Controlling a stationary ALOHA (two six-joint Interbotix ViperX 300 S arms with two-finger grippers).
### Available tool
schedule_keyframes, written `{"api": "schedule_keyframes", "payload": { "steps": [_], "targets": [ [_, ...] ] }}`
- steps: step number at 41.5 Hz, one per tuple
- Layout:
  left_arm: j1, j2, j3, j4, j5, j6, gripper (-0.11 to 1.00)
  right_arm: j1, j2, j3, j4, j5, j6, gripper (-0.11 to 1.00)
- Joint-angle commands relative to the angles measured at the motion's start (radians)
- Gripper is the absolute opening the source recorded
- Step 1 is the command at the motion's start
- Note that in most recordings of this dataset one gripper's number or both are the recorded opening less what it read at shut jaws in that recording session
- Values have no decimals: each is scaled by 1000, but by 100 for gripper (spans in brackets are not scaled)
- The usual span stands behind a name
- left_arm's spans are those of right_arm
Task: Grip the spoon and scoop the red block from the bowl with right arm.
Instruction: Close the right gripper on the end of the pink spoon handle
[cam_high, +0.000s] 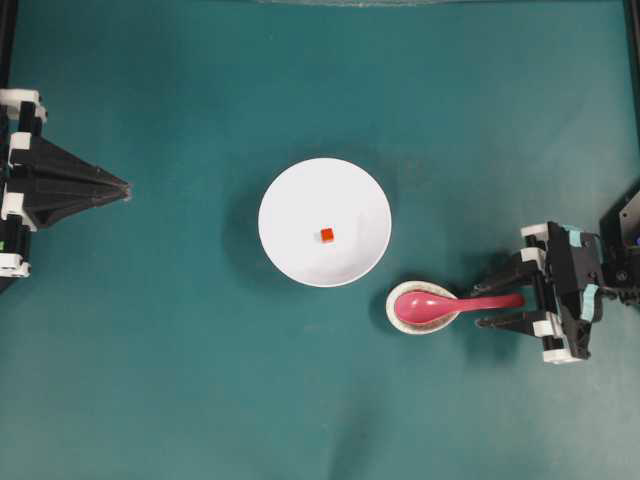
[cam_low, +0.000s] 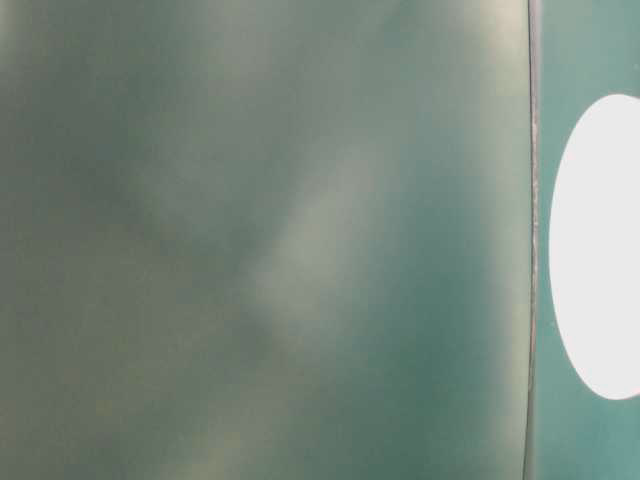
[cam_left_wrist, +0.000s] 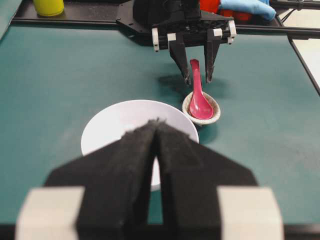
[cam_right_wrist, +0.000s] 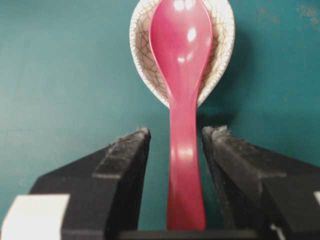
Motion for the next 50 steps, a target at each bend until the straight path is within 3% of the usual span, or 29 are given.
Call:
{"api": "schedule_keyframes", "payload": {
  "steps": [1, 11, 25, 50],
  "targets": [
    [0, 8, -26, 2, -3, 0, 0, 5, -5, -12, 2, -14, -5, 52],
    [-2, 8, -25, 2, -2, 0, 0, 5, -5, -14, 3, -15, -6, 51],
    [-2, 8, -25, 2, 0, 0, 0, 5, -5, -14, 5, -28, -5, 41],
    [-2, 8, -26, 2, 11, 0, 0, 5, -5, -15, 41, -28, -6, 41]
  ]
}}
